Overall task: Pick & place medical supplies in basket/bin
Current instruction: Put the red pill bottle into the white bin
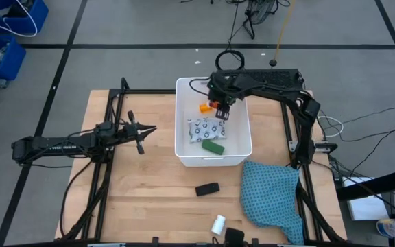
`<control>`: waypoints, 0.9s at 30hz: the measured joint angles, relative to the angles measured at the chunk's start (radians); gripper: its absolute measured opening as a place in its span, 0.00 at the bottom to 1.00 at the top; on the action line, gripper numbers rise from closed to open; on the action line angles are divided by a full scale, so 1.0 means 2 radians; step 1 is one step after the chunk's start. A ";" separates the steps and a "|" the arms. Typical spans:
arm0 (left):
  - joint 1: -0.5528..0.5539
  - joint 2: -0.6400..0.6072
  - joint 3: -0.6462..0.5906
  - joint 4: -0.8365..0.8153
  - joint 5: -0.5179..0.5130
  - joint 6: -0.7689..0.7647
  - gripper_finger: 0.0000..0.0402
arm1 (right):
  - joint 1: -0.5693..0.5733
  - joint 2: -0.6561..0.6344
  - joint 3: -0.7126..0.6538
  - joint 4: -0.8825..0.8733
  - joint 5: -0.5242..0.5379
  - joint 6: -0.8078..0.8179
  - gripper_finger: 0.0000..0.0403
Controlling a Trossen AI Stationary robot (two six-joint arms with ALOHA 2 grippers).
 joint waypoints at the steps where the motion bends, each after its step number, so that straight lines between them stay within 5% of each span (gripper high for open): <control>1: 0.000 0.000 0.000 -0.001 0.000 0.000 0.09 | 0.000 0.000 0.000 -0.007 0.000 0.000 0.38; 11: 0.000 0.000 0.000 -0.001 0.000 -0.001 0.09 | 0.008 0.000 0.000 -0.084 0.037 0.023 0.37; 27: 0.000 0.000 0.000 0.000 0.000 -0.001 0.09 | 0.007 -0.002 -0.104 -0.009 -0.041 0.019 0.39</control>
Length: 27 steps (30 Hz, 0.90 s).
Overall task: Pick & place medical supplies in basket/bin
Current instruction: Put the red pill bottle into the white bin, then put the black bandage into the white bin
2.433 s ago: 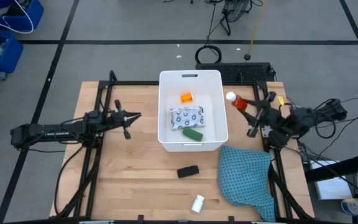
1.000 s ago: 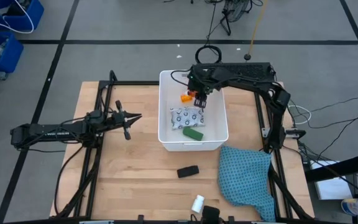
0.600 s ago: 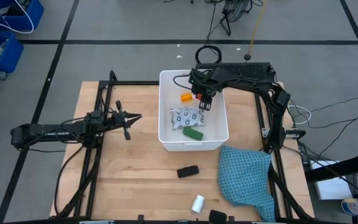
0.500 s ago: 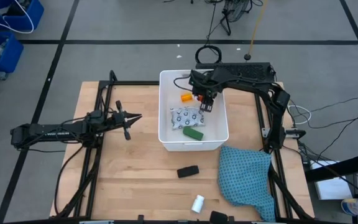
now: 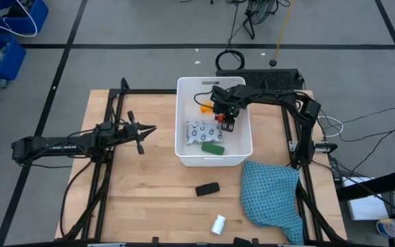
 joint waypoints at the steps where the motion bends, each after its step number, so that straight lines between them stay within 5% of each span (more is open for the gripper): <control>1: 0.000 0.000 0.000 0.000 0.000 0.000 0.09 | 0.000 0.002 -0.002 -0.004 -0.001 0.000 0.39; 7: 0.000 0.000 0.000 0.006 0.000 0.000 0.09 | 0.004 0.001 -0.003 0.000 0.025 -0.008 0.41; 16: 0.000 0.000 0.000 0.008 0.000 0.000 0.09 | 0.009 -0.016 -0.003 0.002 0.041 -0.013 0.59; 27: 0.000 0.000 0.000 0.010 0.002 0.000 0.09 | 0.034 -0.145 -0.003 0.069 0.078 -0.021 0.63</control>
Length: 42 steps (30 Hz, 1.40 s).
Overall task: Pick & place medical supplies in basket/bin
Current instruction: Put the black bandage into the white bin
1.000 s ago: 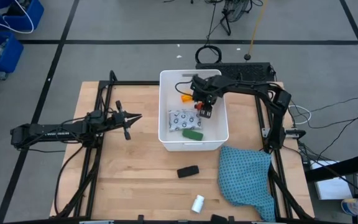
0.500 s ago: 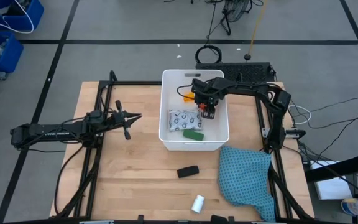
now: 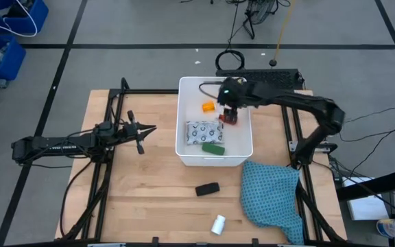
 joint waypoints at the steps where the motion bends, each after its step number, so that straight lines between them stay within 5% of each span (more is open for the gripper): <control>1: 0.000 0.000 0.000 0.000 0.000 0.000 0.09 | 0.005 -0.021 0.000 0.008 -0.003 0.002 0.61; 3: 0.000 0.000 0.000 0.000 0.000 0.000 0.09 | 0.017 -0.069 0.000 0.038 -0.030 -0.004 0.56; 6: 0.000 0.000 0.000 0.000 0.000 0.000 0.09 | 0.041 -0.153 -0.025 0.116 -0.139 -0.034 0.45; 12: 0.000 0.000 0.000 0.000 -0.001 0.000 0.09 | 0.060 -0.314 -0.183 0.302 -0.269 -0.040 0.08; 15: 0.000 0.000 0.000 -0.001 -0.003 0.000 0.09 | 0.048 -0.383 -0.259 0.311 -0.314 -0.028 0.03; 25: 0.000 0.000 0.000 -0.001 -0.004 0.000 0.09 | 0.048 -0.547 -0.479 0.482 -0.287 0.044 0.00; 30: 0.000 0.000 0.000 -0.003 -0.004 0.000 0.09 | 0.052 -0.569 -0.535 0.496 -0.287 0.069 0.00; 37: 0.000 0.000 0.000 -0.004 -0.017 0.000 0.09 | 0.091 -0.580 -0.638 0.662 -0.253 0.105 0.00; 42: 0.000 0.000 0.000 -0.019 -0.026 -0.002 0.09 | 0.108 -0.604 -0.671 0.663 -0.233 0.097 0.00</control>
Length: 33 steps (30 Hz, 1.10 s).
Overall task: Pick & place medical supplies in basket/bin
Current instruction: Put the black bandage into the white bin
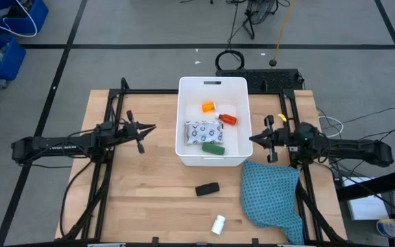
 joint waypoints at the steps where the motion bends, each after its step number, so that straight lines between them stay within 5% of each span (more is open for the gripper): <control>1: 0.000 0.000 0.000 -0.002 0.000 0.000 0.09 | -0.001 -0.006 -0.002 -0.002 0.001 -0.003 0.00; 20: 0.000 0.000 0.000 -0.010 -0.001 -0.050 0.09 | -0.005 -0.064 -0.028 -0.001 -0.018 -0.047 0.00; 24: -0.005 0.000 0.010 -0.006 -0.001 -0.061 0.09 | -0.005 -0.064 -0.028 0.017 -0.056 -0.050 0.00; 28: -0.057 0.017 0.076 -0.047 -0.016 -0.076 0.09 | -0.005 -0.064 -0.028 0.025 -0.069 -0.049 0.00; 33: -0.181 0.119 0.189 -0.132 -0.129 -0.082 0.09 | -0.005 -0.064 -0.028 0.043 -0.069 -0.047 0.00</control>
